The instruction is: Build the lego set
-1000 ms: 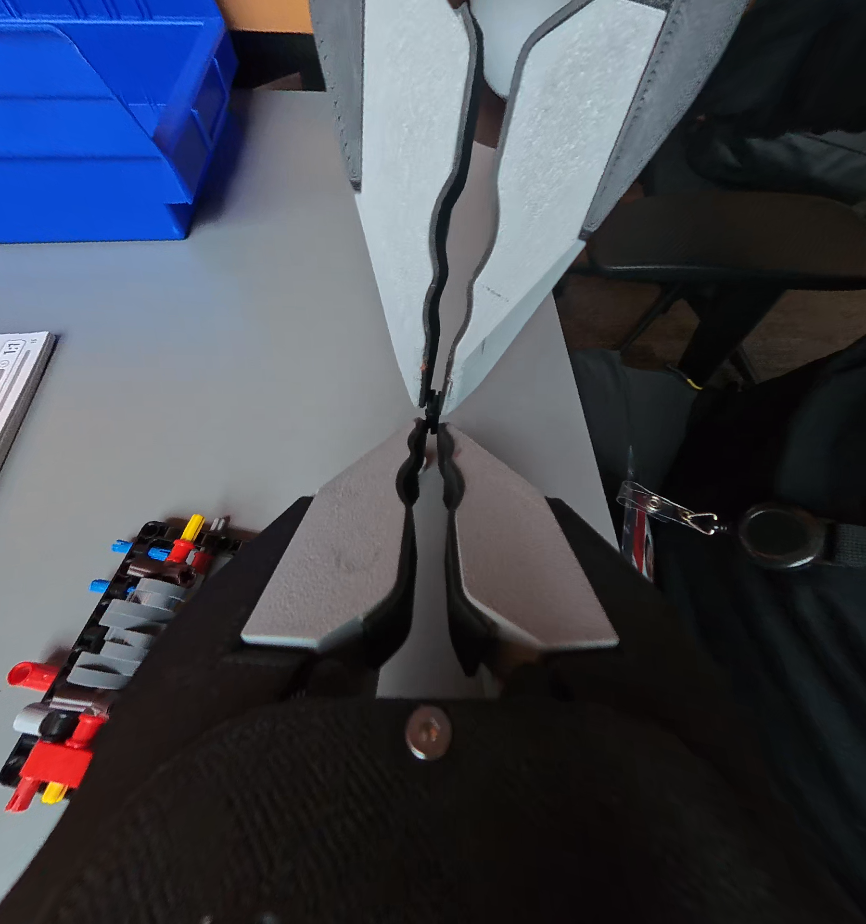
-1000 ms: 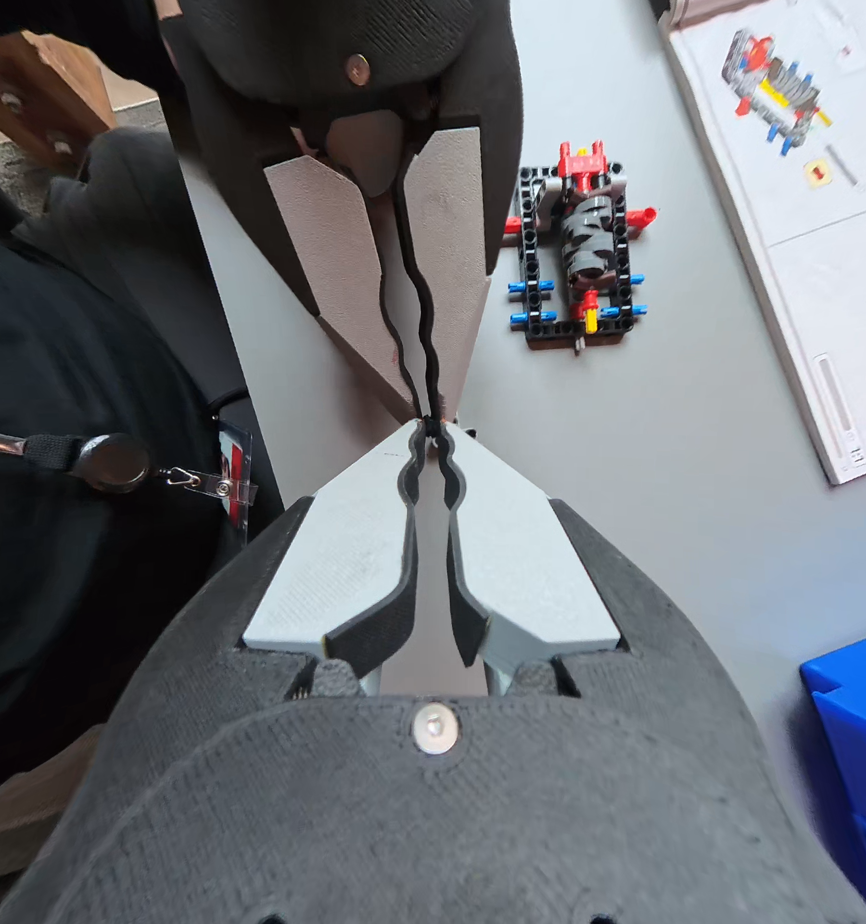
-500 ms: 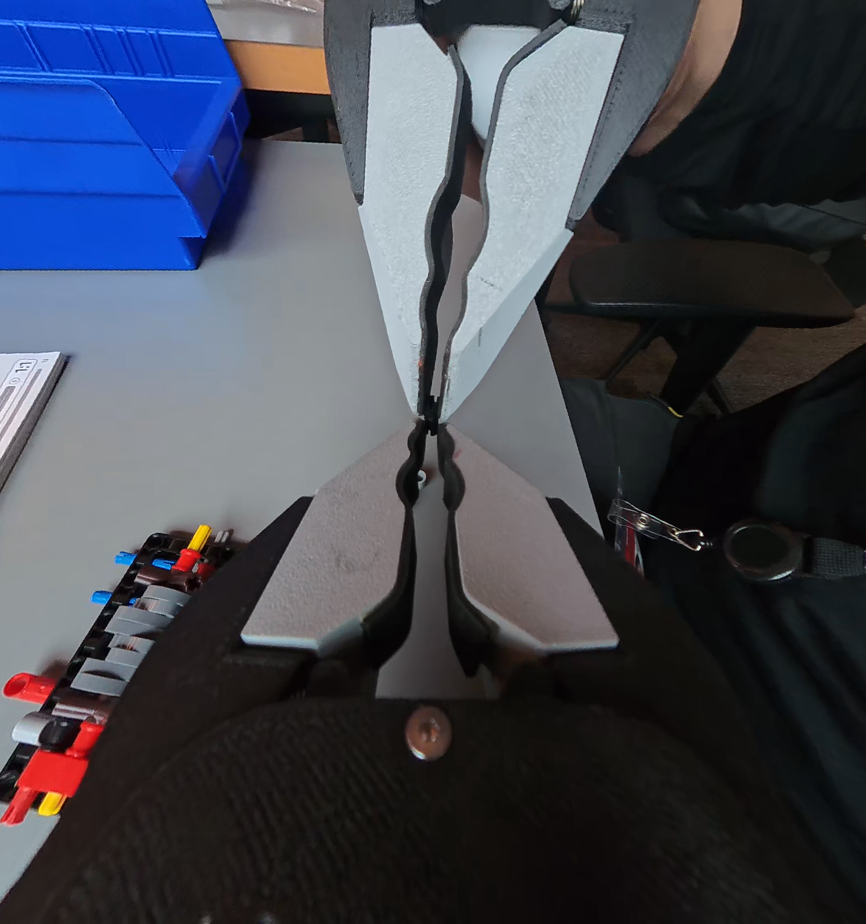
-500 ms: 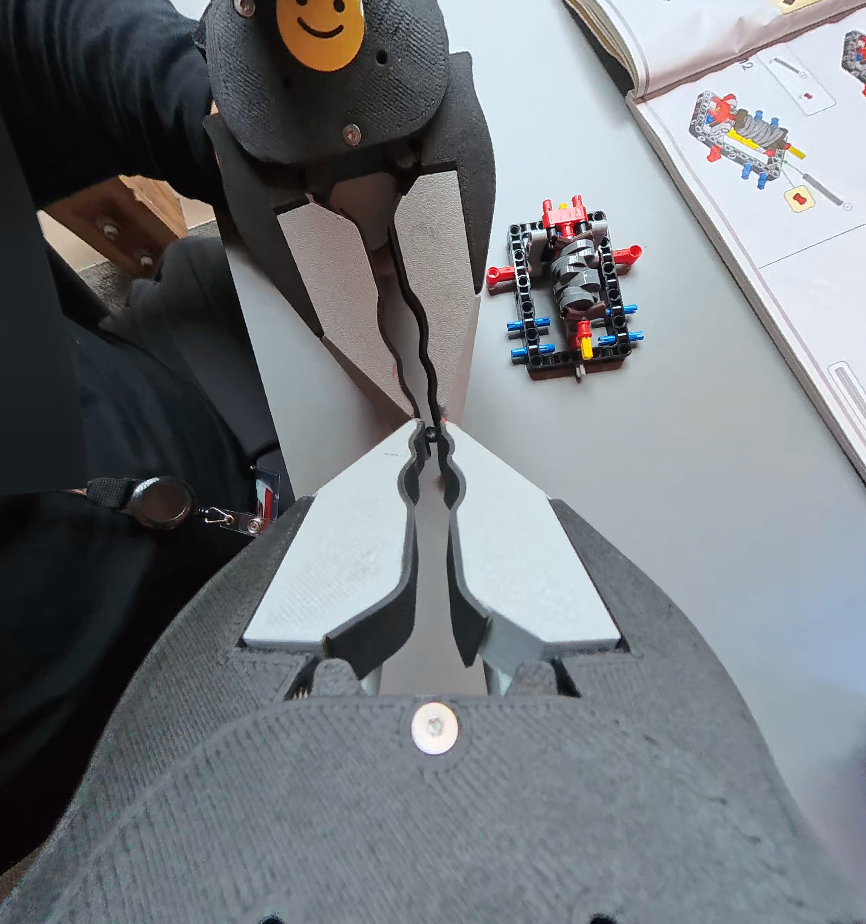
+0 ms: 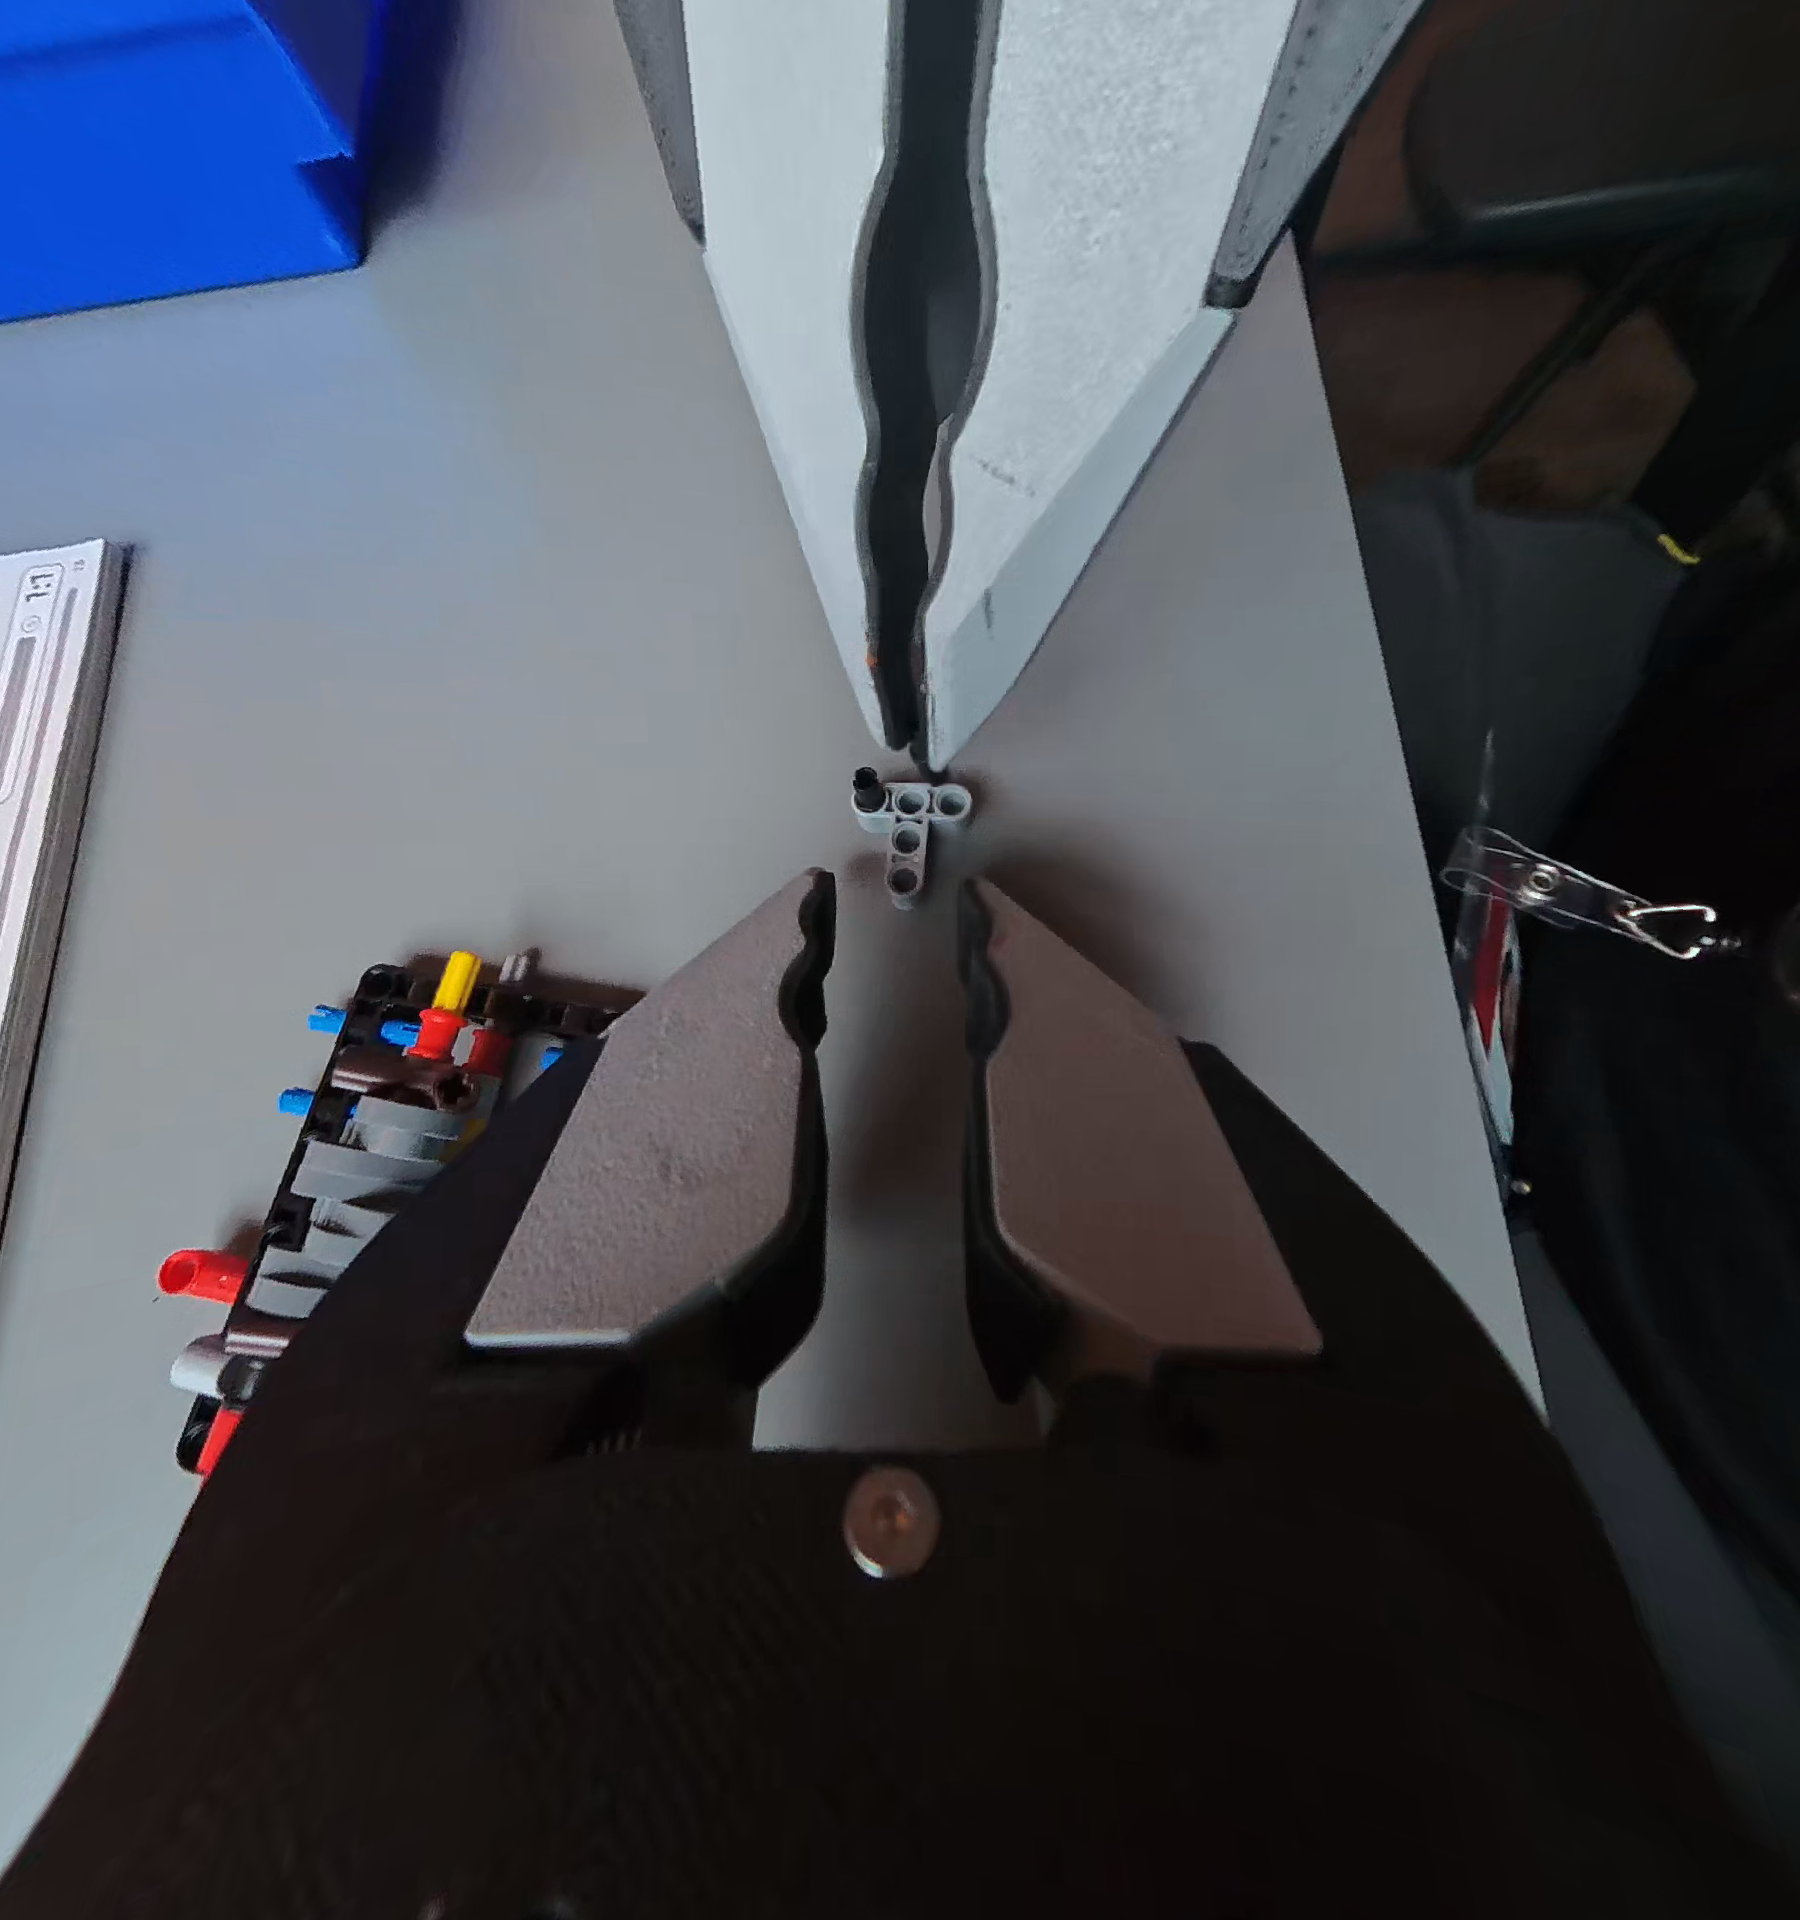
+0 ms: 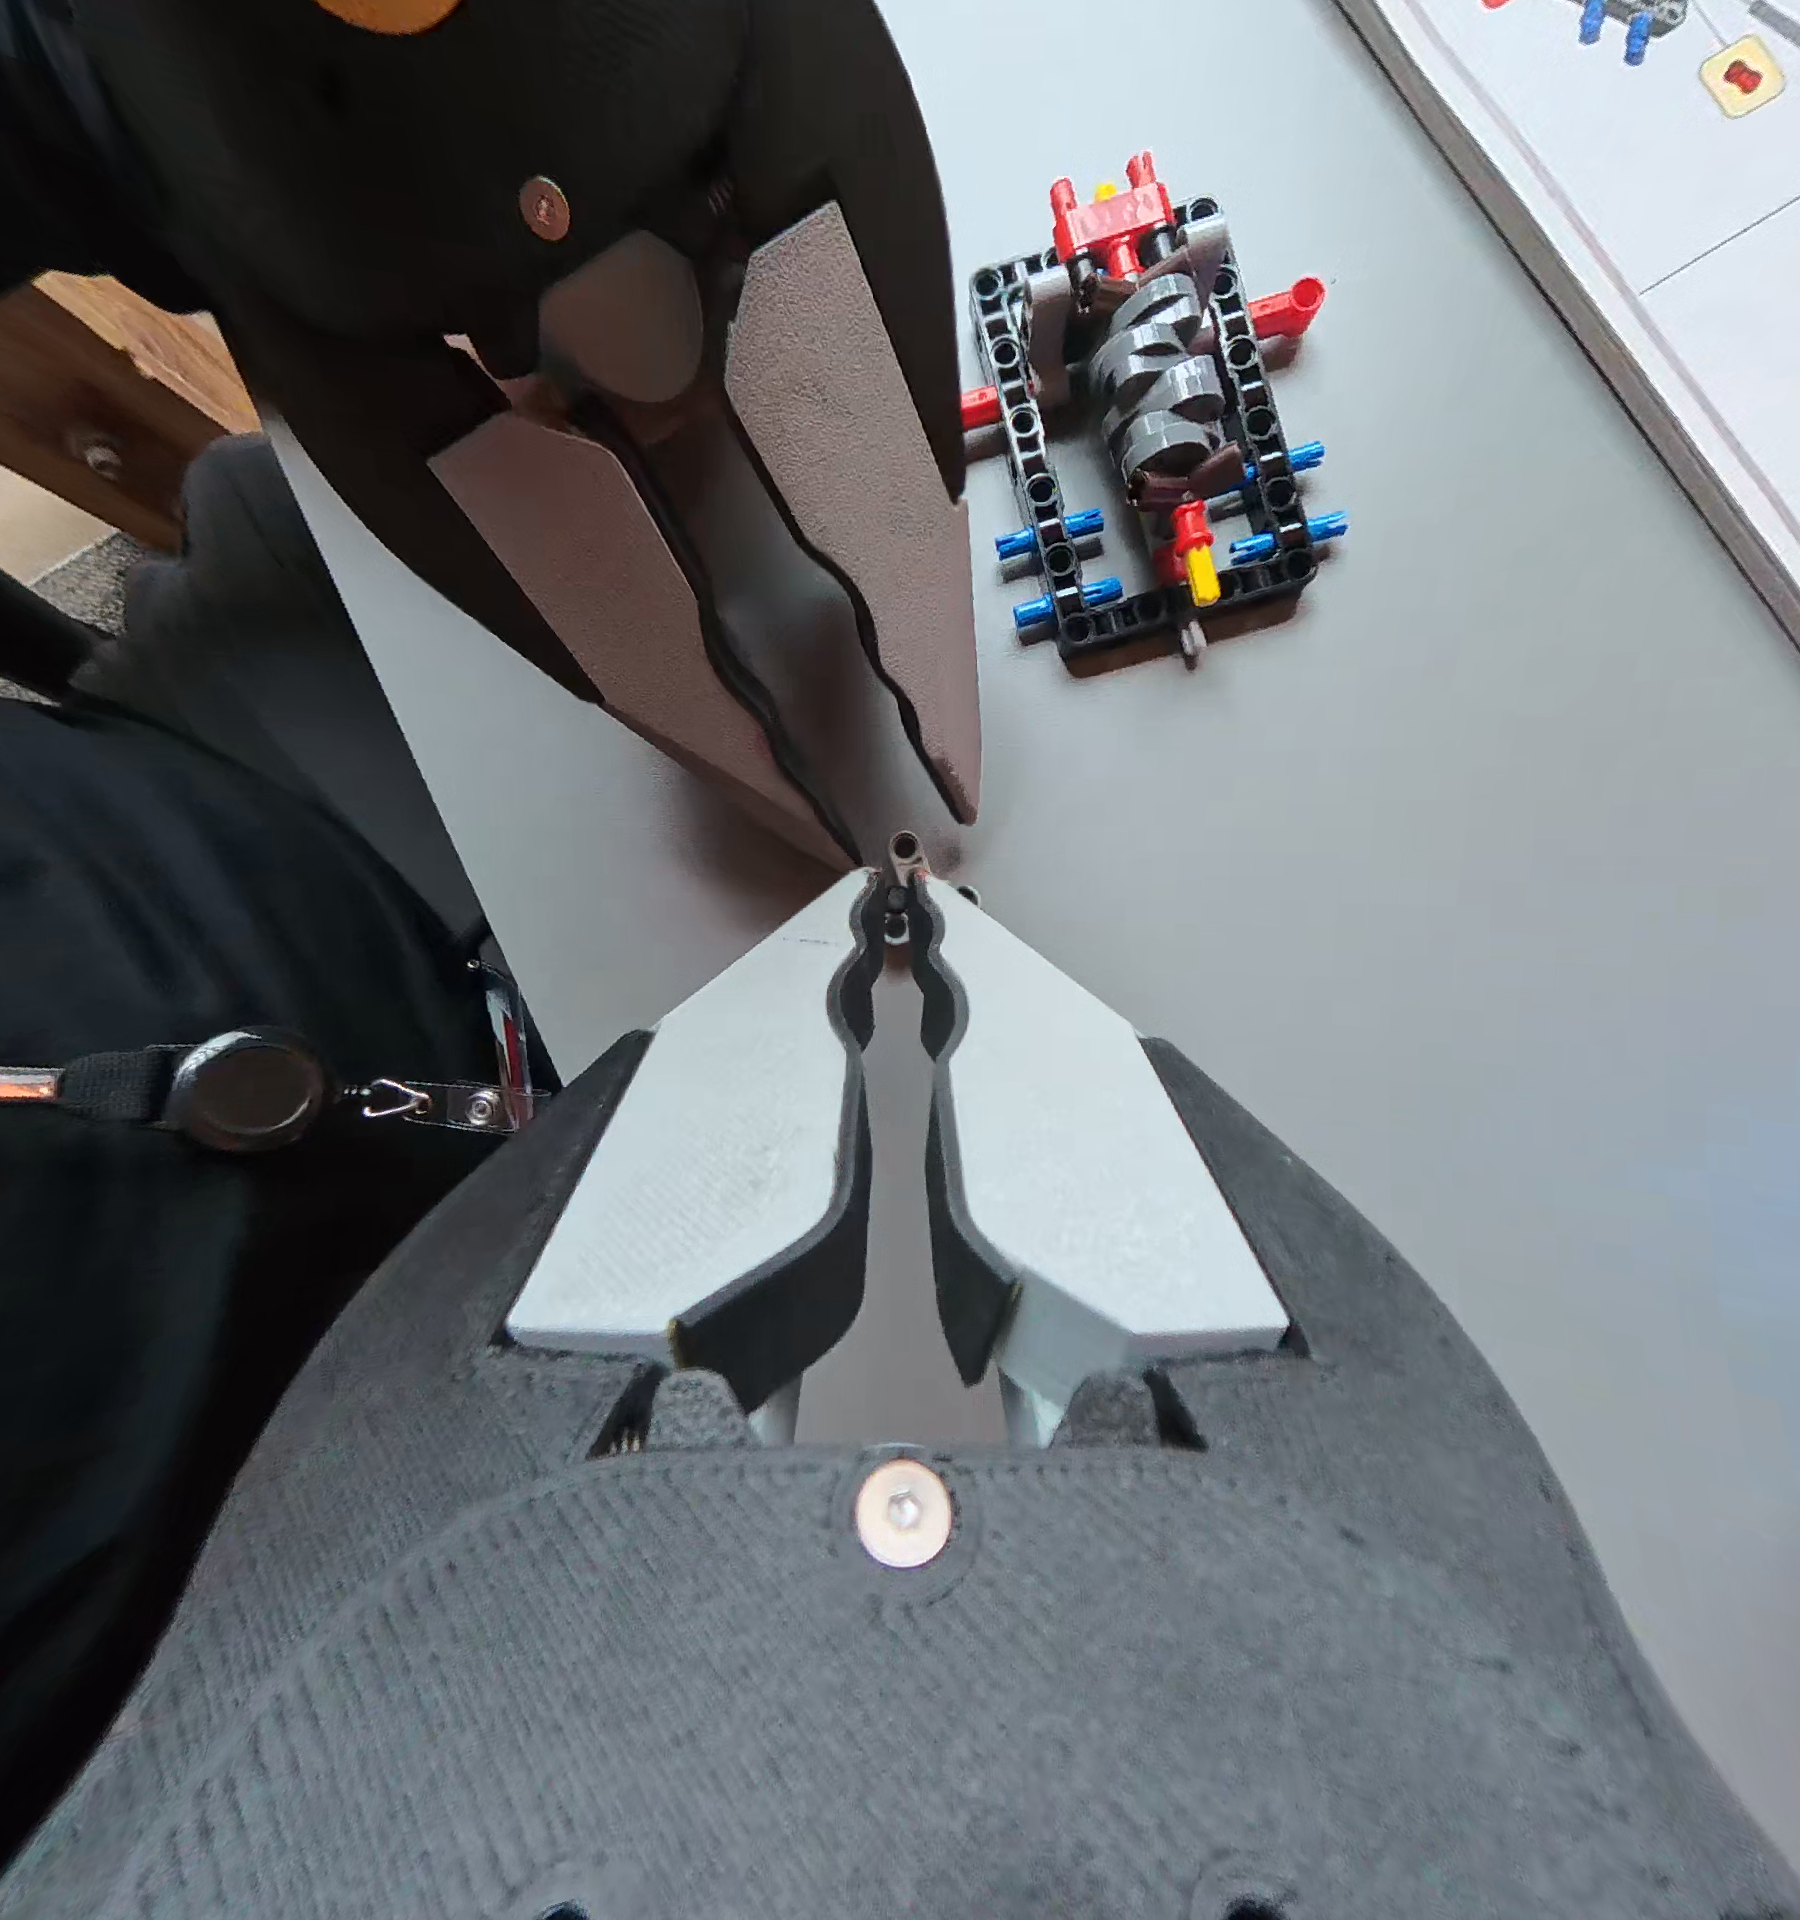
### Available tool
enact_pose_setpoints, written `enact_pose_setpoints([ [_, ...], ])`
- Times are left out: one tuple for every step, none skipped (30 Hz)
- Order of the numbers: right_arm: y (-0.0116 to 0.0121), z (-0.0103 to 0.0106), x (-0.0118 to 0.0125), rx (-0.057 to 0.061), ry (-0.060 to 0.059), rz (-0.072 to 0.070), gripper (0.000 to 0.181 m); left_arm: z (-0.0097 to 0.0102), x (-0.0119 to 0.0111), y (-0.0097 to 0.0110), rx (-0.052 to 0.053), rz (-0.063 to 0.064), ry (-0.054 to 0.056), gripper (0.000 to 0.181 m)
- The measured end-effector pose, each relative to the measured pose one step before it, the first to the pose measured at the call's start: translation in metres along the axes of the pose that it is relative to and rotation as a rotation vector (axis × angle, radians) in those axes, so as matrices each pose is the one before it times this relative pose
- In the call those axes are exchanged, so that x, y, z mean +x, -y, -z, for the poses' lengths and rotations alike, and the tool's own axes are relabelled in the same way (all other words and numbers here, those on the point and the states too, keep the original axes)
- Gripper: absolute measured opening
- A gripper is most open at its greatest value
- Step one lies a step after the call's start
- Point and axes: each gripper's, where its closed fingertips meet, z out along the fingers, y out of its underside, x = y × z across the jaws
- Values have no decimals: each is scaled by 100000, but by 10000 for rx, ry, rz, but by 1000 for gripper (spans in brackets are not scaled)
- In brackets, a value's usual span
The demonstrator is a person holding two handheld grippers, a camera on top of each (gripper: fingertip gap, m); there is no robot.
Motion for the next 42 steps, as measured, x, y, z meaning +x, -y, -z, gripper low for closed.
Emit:
enact_pose_setpoints([
  [-89, -181, -5, -56, -60, 46, 1, -103, -8, -111, -91, 3, 1, 20],
  [-197, -182, 52, -97, -75, 36, 1, -90, 23, -69, -66, 50, -48, 19],
  [-185, -152, 56, -70, -64, 18, 1, -51, 66, 36, 2, 94, -107, 17],
  [-174, -137, 21, -43, -30, 3, 1, -54, 65, 18, -9, 120, -115, 15],
  [-151, -113, 44, -27, -51, -1, 1, -40, 82, 12, -6, 102, -127, 13],
  [-98, -82, 82, 2, -83, 13, 1, -33, 95, -5, -7, 60, -123, 10],
  [-82, -71, 10, -1, -45, 16, 1, -19, 54, -3, -9, 50, -61, 7],
  [-58, -64, -65, -3, 8, 15, 1, -26, -17, 9, -2, 47, -2, 6],
  [-9, -58, -82, 13, 8, 21, 1, -14, -12, 13, 0, 36, 2, 6],
  [-1, -18, -75, 8, -3, 42, 1, -1, 2, 1, 1, 20, -7, 6],
  [-13, 15, -43, -25, -32, 73, 1, -1, -11, 2, 0, 21, -14, 6],
  [-31, 11, -2, -42, -74, 104, 1, -11, -12, -3, 0, 29, -15, 6],
  [-37, 6, -1, -44, -67, 103, 1, 3, 8, -3, -1, 21, -20, 6],
  [-21, 10, -13, -43, -57, 93, 1, 3, -6, -2, 0, 15, -14, 6],
  [-49, 3, 49, -62, -96, 101, 1, -9, 2, -7, -2, 5, -5, 6],
  [-41, -11, 49, -62, -110, 127, 1, -5, -3, 4, -2, 0, 6, 6],
  [-12, -12, -7, -49, -87, 135, 1, -8, -11, -5, 2, -7, 5, 6],
  [5, -16, -15, -31, -71, 129, 1, 3, 6, -2, 1, -3, 1, 6],
  [18, -16, -23, 2, -50, 124, 1, -6, -1, 5, -1, 9, -7, 6],
  [10, -17, -16, 26, -28, 127, 1, 3, 5, -3, -1, 22, -18, 6],
  [1, -18, -7, 40, -32, 139, 1, -8, -6, -4, 0, 64, -28, 6],
  [5, -9, -28, 57, -60, 161, 1, -3, 2, -6, 1, 82, -44, 6],
  [-31, -3, -30, 58, -83, 138, 1, -2, -9, -5, 1, 99, -44, 6],
  [-51, 12, -19, 65, -84, 104, 1, 4, 5, 2, 2, 49, -30, 6],
  [-23, 9, -32, 86, -49, 86, 1, 0, -2, 0, 0, -3, 0, 6],
  [2, -20, -21, 89, -1, 33, 1, -17, -2, 0, 1, -23, 18, 6],
  [34, -48, -29, 80, 15, 12, 2, 7, -1, 5, 0, -24, 21, 6],
  [28, -51, -24, 44, 4, 27, 2, -7, -2, -8, 0, -1, 1, 6],
  [4, -24, -6, 11, 1, -3, 2, 0, 1, 2, 0, 13, -10, 6],
  [5, -33, -3, 20, -1, 15, 2, 7, -2, -6, 0, 2, -1, 6],
  [-44, -101, 24, -13, 11, 19, 2, -6, -4, 4, -1, 6, 10, 6],
  [9, -79, 40, 50, 81, -56, 2, 0, -10, 0, 0, 12, 14, 6],
  [-13, -4, 35, 127, 150, -161, 2, -1, -11, 3, 1, 12, -2, 6],
  [-219, 38, 61, 111, 154, -242, 1, 2, 5, 1, 1, 18, -20, 6],
  [-437, -54, 46, 64, 118, -203, 2, -72, 226, 32, 10, -26, -135, 5],
  [-183, -5, -4, 155, 56, -138, 2, -69, 85, 69, -5, 26, 10, 5],
  [27, 8, 15, 125, -56, -10, 1, -30, 5, 25, -8, -72, 87, 6],
  [57, -55, 54, 22, -116, 111, 1, 29, -101, -18, -3, -23, 98, 5],
  [37, -45, 43, -38, -31, 49, 1, 24, -75, -15, 1, 72, -4, 5],
  [9, -24, 19, -21, 60, -22, 1, 6, -44, -4, 2, 122, -68, 5],
  [8, -22, 17, 40, 74, -34, 1, 3, -37, 3, 3, 109, -70, 5],
  [25, -18, 11, 76, 72, -82, 1, 4, -37, -6, 3, 57, -16, 5],
])
